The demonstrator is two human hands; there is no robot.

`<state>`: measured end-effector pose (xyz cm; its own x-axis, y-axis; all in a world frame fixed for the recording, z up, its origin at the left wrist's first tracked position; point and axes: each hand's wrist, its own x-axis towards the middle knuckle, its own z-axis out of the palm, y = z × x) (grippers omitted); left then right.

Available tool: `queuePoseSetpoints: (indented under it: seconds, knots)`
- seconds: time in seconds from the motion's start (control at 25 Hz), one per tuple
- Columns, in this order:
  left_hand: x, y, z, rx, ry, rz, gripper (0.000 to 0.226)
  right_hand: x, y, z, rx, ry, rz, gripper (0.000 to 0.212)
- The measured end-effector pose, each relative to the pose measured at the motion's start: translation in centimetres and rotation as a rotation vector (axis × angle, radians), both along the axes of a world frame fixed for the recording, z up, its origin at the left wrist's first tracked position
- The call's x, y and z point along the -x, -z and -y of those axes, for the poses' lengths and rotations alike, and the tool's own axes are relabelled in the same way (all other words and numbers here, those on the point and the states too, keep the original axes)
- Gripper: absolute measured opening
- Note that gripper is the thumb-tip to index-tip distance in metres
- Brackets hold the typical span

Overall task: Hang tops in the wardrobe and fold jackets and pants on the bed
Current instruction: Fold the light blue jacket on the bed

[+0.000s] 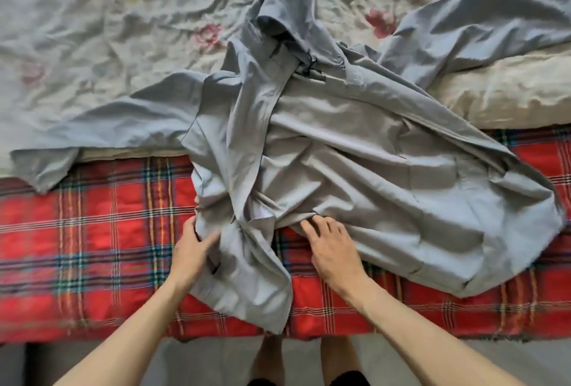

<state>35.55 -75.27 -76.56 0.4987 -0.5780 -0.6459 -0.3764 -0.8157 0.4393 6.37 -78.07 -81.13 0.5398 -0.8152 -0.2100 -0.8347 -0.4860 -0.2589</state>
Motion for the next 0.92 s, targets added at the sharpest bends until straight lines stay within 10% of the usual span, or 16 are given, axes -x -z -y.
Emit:
queuePoseSetpoints:
  seconds: [0.12, 0.28, 0.48, 0.68, 0.92]
  knots:
    - [-1.5, 0.0, -1.1, 0.056, 0.178, -0.072, 0.013, -1.0, -0.4, 2.8, 0.080, 0.044, -0.041, 0.030]
    - [-3.0, -1.8, -0.8, 0.279, -0.339, -0.155, 0.008, 2.1, -3.2, 4.4, -0.147, 0.031, 0.209, 0.012]
    - [-6.7, -2.9, -4.1, -0.131, -0.431, -0.613, 0.024, 6.7, -7.4, -0.6, -0.598, -0.643, -0.602, 0.031]
    - [-6.5, -0.9, -6.0, -0.069, -0.329, -0.614, 0.064, -4.7, -5.9, -1.6, -0.754, 0.568, 0.265, 0.057]
    - [-6.3, -1.3, -7.3, -0.081, -0.050, -0.577, 0.013, -12.3, -7.9, -1.4, -1.469, 1.095, 0.844, 0.027]
